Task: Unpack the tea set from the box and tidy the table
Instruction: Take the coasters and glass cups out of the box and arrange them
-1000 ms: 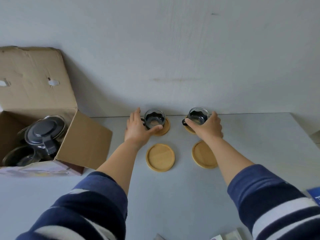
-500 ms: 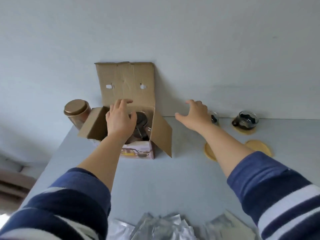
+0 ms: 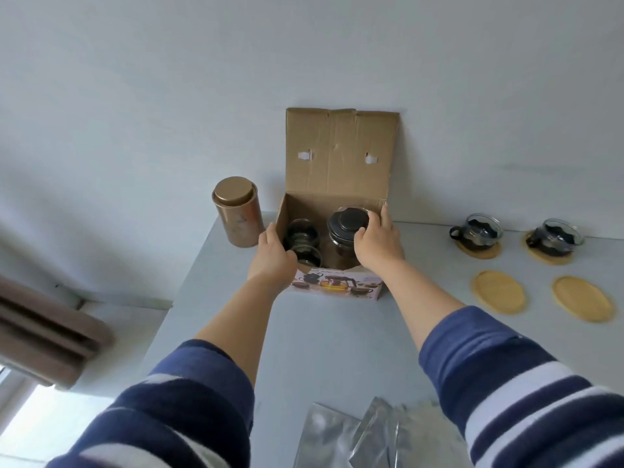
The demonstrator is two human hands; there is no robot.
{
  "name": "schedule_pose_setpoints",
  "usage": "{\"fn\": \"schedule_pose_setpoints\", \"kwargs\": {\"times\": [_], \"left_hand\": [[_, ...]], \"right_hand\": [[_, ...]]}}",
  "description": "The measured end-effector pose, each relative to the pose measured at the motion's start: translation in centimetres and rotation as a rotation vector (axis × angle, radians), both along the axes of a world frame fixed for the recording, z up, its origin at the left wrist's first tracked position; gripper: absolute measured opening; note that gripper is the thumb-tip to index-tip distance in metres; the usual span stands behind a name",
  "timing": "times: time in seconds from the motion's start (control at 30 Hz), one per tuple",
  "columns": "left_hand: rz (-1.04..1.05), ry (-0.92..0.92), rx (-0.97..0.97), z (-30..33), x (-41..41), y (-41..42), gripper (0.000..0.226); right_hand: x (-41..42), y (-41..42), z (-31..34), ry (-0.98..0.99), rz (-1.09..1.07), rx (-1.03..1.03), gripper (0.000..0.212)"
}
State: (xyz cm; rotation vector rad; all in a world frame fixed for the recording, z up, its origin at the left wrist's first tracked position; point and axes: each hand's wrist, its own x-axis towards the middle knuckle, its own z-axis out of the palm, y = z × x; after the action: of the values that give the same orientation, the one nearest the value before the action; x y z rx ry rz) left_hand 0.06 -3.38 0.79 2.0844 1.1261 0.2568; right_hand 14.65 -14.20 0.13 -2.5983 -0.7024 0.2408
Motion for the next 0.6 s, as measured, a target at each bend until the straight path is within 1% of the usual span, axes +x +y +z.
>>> {"fn": "schedule_pose_setpoints", "kwargs": {"times": [0.17, 0.27, 0.33, 0.37, 0.43, 0.5, 0.53, 0.6], "left_hand": [[-0.013, 0.033, 0.047, -0.1, -1.6, -1.2, 0.066], [-0.035, 0.106, 0.099, -0.2, -2.7, -1.6, 0.068], [-0.062, 0.176, 0.159, 0.0, -3.1, -1.6, 0.069], [-0.071, 0.203, 0.19, 0.0, -3.3, -1.6, 0.069], [-0.071, 0.218, 0.282, 0.1, -3.4, -1.4, 0.071], [-0.097, 0.196, 0.408, 0.3, -3.3, -1.0, 0.079], [-0.128, 0.194, 0.438, 0.3, -3.2, -0.8, 0.086], [-0.191, 0.235, 0.391, 0.4, -2.9, -0.5, 0.109]], "right_hand": [[-2.0, -1.1, 0.3, 0.006, -0.027, -0.017, 0.053], [-3.1, -2.0, 0.3, 0.026, -0.027, -0.006, 0.053], [-3.4, -2.3, 0.7, 0.039, -0.023, -0.035, 0.054], [-3.4, -2.3, 1.1, 0.024, -0.025, -0.066, 0.055], [-3.2, -2.1, 2.0, -0.077, -0.004, -0.102, 0.053], [-3.0, -1.3, 3.1, -0.19, 0.12, -0.051, 0.049], [-3.0, -0.7, 3.7, -0.212, 0.212, -0.028, 0.047], [-3.2, 1.2, 4.3, -0.19, 0.382, -0.063, 0.047]]}}
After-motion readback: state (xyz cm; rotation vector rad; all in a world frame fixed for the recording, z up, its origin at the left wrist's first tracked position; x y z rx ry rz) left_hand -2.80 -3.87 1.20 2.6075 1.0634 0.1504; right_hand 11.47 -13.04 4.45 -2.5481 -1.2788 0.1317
